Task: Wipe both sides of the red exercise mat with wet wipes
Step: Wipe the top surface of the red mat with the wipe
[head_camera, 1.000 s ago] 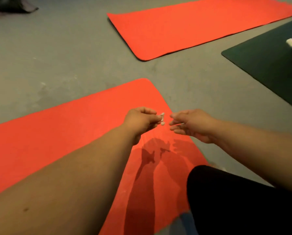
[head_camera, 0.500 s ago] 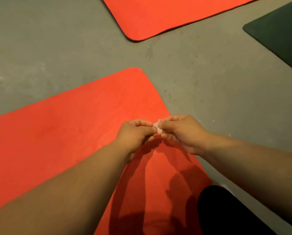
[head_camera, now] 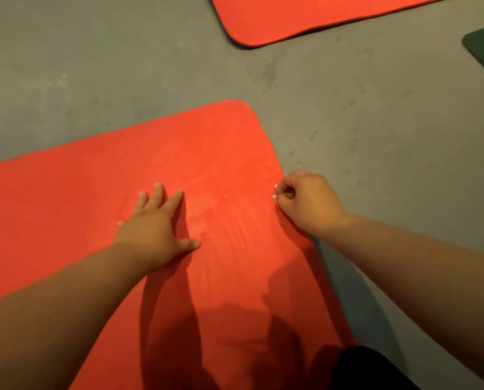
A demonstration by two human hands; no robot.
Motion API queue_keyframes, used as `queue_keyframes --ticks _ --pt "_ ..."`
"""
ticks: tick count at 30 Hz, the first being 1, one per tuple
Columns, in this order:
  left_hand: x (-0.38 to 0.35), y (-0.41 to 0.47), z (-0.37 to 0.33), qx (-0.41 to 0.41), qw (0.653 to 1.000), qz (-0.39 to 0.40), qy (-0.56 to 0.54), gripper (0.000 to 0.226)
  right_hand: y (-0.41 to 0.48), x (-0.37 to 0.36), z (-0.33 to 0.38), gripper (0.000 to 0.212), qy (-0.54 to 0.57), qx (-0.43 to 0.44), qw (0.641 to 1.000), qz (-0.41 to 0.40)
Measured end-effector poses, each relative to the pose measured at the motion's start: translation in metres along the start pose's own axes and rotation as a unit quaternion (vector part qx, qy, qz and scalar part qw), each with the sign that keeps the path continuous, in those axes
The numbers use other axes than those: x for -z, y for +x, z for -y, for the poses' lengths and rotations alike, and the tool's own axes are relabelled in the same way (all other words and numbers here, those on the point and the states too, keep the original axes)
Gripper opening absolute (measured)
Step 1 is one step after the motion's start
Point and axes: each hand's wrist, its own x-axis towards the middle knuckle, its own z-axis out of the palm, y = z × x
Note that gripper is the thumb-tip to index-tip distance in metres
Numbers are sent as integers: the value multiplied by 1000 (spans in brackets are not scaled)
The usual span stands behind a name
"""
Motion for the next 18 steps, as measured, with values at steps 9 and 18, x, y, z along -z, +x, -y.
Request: queue_keyframes --ticks 9,18 --pt "3 4 -2 -8 1000 15 14 119 -32 11 -7 12 -39 25 997 70" --pt "11 1 -1 -26 998 34 36 119 4 10 8 13 -37 21 998 39"
